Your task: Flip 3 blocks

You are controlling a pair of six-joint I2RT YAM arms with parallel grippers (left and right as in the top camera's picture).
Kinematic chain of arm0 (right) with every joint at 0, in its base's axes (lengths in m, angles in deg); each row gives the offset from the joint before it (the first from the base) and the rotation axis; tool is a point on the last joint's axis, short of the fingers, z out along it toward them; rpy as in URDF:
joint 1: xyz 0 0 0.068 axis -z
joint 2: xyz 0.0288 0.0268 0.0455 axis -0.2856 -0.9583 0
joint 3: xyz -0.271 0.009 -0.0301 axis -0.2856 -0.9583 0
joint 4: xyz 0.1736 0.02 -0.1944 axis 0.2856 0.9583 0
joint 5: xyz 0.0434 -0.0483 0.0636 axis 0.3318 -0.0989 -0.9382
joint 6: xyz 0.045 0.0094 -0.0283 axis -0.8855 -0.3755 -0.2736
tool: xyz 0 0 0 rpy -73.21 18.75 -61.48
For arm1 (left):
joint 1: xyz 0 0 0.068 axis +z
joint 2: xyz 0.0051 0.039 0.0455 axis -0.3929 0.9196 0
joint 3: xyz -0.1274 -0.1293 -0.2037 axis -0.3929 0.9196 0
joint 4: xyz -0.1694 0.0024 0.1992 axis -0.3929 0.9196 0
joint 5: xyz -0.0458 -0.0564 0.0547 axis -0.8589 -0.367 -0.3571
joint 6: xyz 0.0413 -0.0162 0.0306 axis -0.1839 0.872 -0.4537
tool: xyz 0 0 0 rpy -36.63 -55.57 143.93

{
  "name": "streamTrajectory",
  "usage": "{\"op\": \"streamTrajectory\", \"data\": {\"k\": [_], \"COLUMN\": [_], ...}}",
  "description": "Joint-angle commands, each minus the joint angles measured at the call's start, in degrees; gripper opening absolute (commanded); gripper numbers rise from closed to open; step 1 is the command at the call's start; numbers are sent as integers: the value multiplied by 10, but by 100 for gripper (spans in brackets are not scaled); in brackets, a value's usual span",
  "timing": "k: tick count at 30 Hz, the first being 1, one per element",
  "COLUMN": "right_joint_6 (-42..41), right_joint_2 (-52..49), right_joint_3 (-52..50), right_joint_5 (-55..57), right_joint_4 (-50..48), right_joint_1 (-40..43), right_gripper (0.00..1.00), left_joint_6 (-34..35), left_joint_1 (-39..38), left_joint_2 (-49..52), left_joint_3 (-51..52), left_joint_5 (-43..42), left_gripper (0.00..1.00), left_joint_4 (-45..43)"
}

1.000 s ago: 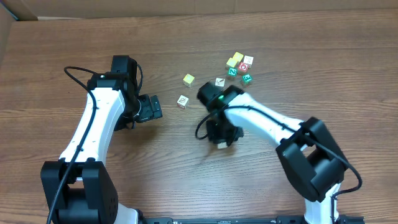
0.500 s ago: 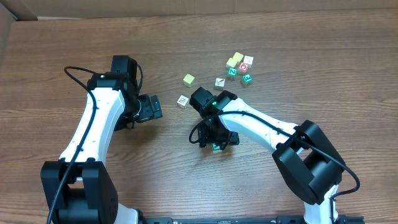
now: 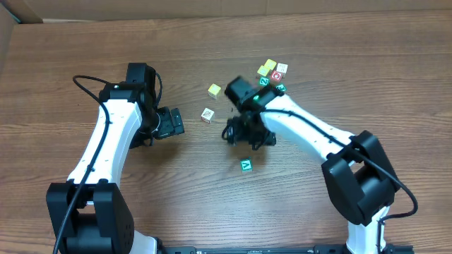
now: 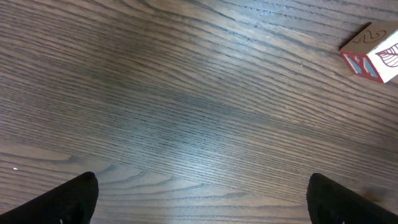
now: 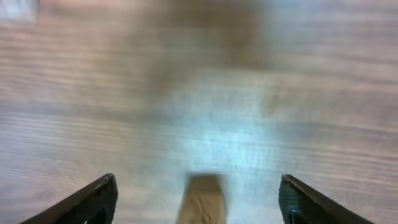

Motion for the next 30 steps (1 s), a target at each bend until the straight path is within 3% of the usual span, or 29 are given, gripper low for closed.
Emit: {"op": "streamTrajectory", "data": {"k": [1, 8, 13, 16, 18, 30], "right_joint_6": [3, 1, 0, -37, -61, -78], "right_joint_2": [3, 3, 3, 3, 3, -15], "right_joint_3": [10, 10, 10, 10, 10, 8], "right_joint_5": [-2, -3, 0, 40, 81, 202], "right_joint_4": [-22, -73, -102, -121, -136, -261], "right_joint_1": [0, -1, 10, 22, 27, 29], "right_gripper": [96, 100, 99, 79, 70, 69], "left_joint_6": [8, 9, 10, 10, 10, 10], "left_joint_1": [0, 0, 0, 0, 0, 0], "left_joint_2": [2, 2, 2, 2, 2, 2], "left_joint_3": [-8, -8, -8, -8, -8, -8], "left_joint_5": [8, 7, 5, 6, 6, 6], "left_gripper": [100, 100, 100, 100, 100, 100], "left_joint_4": [-1, -5, -66, -90, -93, -92]}}
